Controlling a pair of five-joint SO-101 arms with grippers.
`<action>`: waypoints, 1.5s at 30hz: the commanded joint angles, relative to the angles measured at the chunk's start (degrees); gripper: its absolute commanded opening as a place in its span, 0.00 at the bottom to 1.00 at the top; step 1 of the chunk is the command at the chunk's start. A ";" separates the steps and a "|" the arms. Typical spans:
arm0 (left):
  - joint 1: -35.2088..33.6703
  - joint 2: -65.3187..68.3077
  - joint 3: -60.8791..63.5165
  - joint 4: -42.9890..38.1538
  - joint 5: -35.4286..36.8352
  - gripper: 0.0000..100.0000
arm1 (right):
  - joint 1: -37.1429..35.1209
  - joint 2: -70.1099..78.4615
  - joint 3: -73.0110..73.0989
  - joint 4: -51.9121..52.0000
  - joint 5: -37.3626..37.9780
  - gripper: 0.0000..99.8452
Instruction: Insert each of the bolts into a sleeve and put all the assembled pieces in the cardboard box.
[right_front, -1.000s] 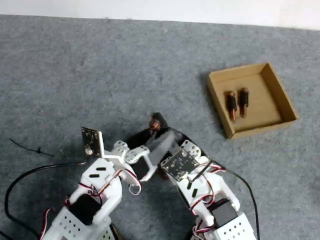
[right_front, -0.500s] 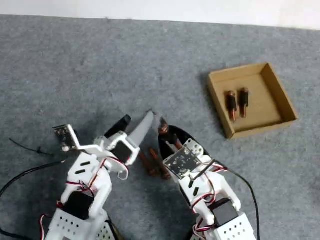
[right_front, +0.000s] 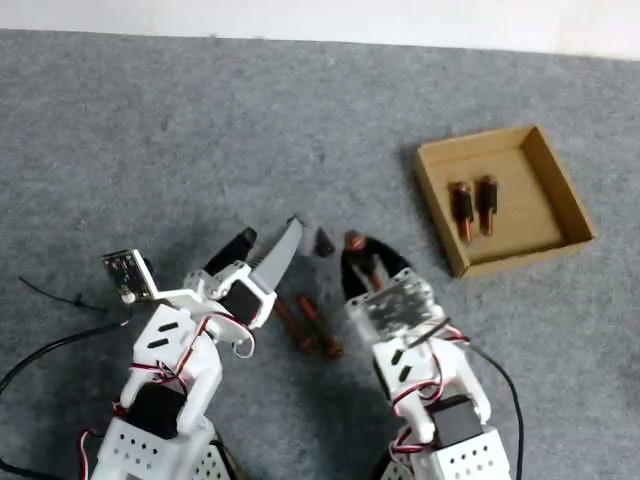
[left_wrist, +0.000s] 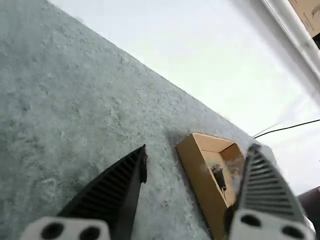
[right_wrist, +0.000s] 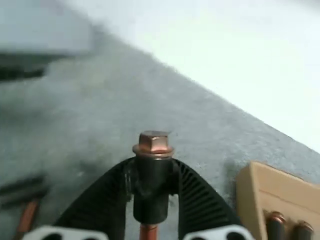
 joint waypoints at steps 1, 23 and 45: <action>-2.68 -0.84 1.01 -5.63 -2.90 0.14 | 3.91 -1.36 7.52 -3.74 -2.90 0.00; -11.12 -0.75 1.54 1.41 -32.09 0.01 | 16.92 -0.40 4.70 -3.47 -3.96 0.00; -10.86 -0.75 1.54 1.49 -32.44 0.01 | 34.24 100.00 -69.05 -5.14 -9.58 0.00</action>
